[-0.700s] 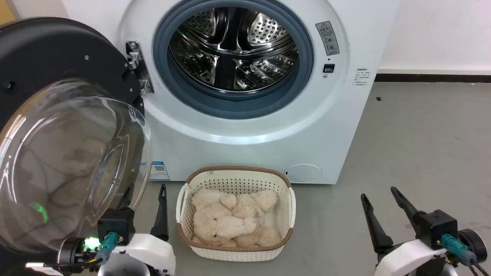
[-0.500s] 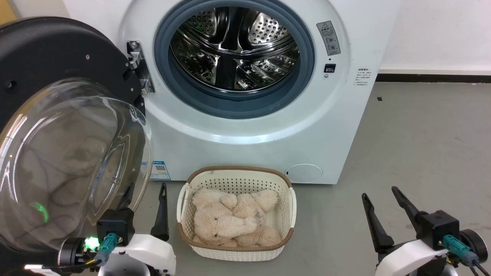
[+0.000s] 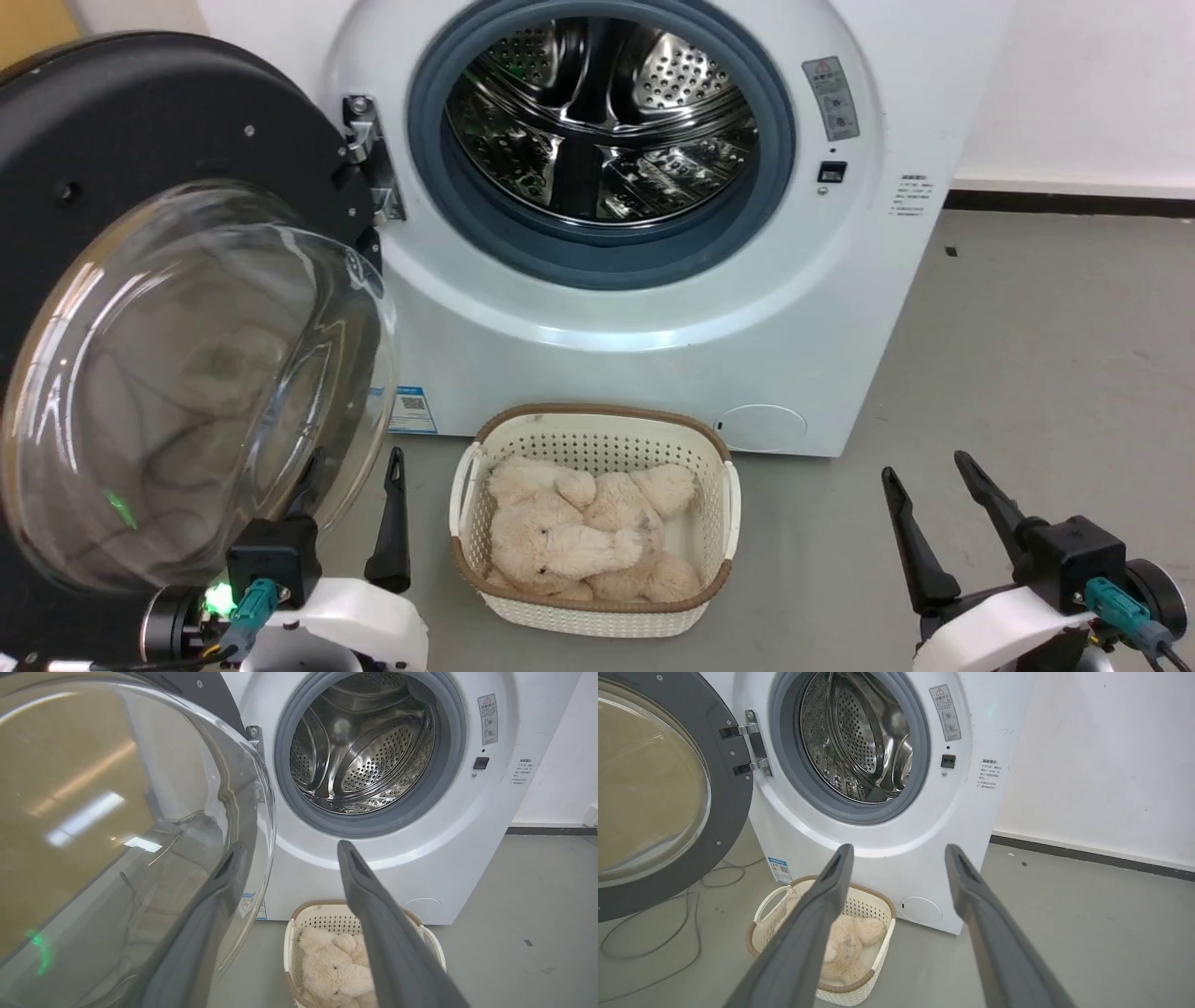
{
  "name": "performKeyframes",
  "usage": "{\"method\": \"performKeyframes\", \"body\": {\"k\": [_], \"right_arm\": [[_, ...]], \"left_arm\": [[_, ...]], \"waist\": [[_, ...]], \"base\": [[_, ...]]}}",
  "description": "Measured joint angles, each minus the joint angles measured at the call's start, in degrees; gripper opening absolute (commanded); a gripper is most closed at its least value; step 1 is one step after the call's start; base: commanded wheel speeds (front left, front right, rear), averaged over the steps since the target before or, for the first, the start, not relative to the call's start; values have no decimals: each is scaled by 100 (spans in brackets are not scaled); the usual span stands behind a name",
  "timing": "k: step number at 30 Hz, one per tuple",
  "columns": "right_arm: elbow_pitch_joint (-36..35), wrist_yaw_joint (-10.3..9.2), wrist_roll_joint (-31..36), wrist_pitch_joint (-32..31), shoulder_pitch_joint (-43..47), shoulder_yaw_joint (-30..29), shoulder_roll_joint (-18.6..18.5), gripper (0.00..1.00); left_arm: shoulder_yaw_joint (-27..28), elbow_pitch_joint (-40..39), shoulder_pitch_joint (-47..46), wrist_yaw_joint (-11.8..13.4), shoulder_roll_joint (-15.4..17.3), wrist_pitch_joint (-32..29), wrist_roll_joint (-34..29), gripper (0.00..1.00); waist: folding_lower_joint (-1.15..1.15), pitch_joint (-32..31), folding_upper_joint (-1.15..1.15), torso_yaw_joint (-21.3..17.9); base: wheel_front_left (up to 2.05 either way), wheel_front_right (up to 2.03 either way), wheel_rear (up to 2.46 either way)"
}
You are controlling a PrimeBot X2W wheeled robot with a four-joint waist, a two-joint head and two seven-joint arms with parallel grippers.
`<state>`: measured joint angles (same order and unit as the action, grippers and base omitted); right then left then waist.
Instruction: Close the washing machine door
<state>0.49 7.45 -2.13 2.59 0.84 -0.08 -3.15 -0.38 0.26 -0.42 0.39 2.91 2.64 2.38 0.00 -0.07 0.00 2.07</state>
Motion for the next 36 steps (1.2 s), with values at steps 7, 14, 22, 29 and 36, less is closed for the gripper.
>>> {"method": "performKeyframes", "body": {"k": [7, 14, 22, 29, 36], "right_arm": [[10, 0, -26, 82, 12, 41, 0, 100], [63, 0, -158, 166, 75, 126, 0, 100], [124, -1, -200, 268, 102, 226, 0, 100], [193, 0, -250, 361, 129, 297, 0, 100], [288, 0, -252, 438, 122, 463, 0, 100]], "left_arm": [[1, -2, 75, 0, 0, 79, 60, 100], [8, 1, 165, 0, 0, 155, 135, 100], [16, -2, 204, 0, 0, 256, 181, 100], [43, -8, 277, -3, 0, 350, 207, 100], [111, -82, 324, 29, 0, 433, 341, 100]], "waist": [[0, -22, 0, 176], [0, -61, 0, 420], [0, -90, 0, 704], [0, -121, 0, 977], [0, -100, 0, 1186]], "base": [[0, 0, 0], [0, 0, 0], [0, 0, 0], [0, 0, 0], [0, 0, 0]]}}
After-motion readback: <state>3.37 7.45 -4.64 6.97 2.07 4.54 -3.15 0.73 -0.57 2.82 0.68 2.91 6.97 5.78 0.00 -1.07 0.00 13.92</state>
